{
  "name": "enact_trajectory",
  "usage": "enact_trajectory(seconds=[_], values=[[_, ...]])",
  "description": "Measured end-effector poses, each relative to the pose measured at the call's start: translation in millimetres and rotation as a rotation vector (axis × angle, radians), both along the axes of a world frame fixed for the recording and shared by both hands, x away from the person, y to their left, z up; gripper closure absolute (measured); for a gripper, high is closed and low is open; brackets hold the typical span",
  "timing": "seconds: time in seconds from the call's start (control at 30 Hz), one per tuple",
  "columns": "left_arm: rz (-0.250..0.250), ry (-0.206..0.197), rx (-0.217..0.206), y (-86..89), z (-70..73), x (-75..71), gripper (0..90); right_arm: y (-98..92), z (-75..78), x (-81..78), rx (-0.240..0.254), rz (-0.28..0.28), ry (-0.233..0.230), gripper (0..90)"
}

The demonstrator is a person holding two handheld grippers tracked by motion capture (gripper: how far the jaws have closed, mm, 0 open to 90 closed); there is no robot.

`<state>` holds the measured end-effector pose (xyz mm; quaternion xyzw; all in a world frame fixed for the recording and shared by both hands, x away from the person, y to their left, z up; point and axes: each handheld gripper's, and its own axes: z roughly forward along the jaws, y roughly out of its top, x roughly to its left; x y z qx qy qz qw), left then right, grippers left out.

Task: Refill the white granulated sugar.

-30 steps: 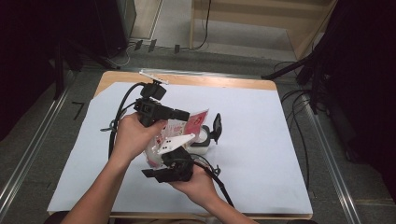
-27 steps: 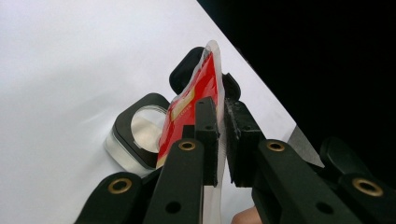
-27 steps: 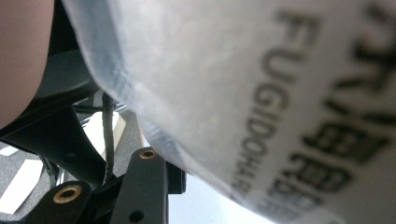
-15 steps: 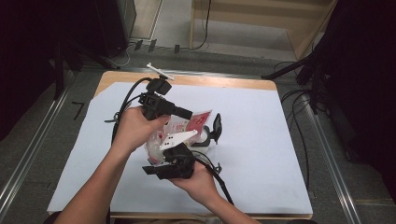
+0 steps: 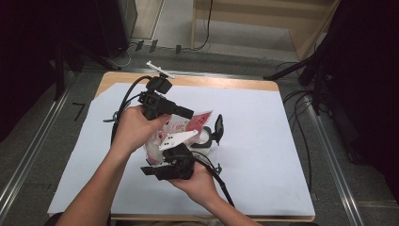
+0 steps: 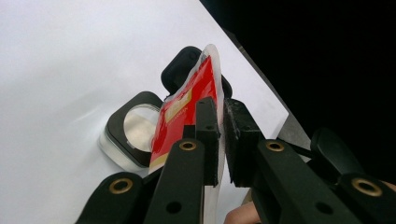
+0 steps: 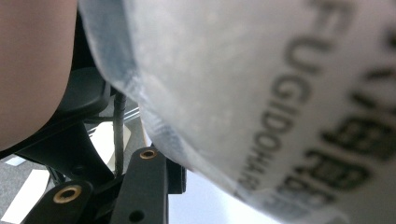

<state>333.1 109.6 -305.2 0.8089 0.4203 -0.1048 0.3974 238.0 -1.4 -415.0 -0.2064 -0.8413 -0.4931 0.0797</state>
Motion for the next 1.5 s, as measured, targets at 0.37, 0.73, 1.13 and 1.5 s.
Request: enact_trajectory(seconds=[0.37,0.73,1.13,1.5], values=[[0.015,-0.019,0.010,0.3,-0.1,-0.2,86.3,1.3,-1.1,1.1,0.000,0.001,0.004,64.4],[0.017,-0.014,0.002,-2.4,-2.5,6.1,87.3,-2.5,-0.8,4.8,-0.021,-0.009,0.000,64.4],[0.009,-0.024,0.012,-1.6,-2.9,5.5,87.1,-3.7,-2.1,3.7,-0.032,-0.005,-0.006,64.4],[0.007,-0.045,0.009,-1.4,0.8,0.9,86.6,-3.9,-0.2,1.5,-0.032,0.000,-0.027,64.4]])
